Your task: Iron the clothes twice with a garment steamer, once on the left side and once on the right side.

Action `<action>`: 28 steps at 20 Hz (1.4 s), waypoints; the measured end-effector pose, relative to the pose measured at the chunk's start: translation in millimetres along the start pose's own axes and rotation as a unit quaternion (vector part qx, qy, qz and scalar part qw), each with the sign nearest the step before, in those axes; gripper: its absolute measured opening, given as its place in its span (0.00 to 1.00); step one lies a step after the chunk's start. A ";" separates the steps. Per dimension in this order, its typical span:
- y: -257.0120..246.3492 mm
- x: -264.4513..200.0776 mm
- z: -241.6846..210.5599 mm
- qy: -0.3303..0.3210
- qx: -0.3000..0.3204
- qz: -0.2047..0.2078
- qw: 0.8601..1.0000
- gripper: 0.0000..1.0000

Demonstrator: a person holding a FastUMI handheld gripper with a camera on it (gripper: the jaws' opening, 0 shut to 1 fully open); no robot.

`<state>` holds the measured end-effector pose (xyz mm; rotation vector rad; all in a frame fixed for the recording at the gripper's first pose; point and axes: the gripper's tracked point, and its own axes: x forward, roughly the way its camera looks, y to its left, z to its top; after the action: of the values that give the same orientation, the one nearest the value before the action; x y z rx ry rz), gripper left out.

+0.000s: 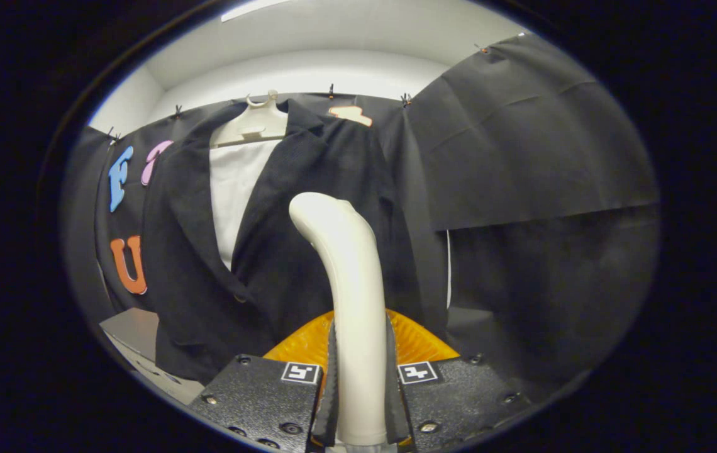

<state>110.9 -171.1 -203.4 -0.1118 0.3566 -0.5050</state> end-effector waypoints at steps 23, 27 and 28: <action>-37.8 -21.9 -144.3 0.105 -0.039 -0.043 0.993 0.32; -42.5 -27.6 -174.7 0.130 -0.040 -0.054 0.989 0.32; -43.7 -29.9 -183.0 0.139 -0.042 -0.055 0.988 0.32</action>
<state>0.7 -197.6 -356.5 -0.1438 0.6470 -0.6173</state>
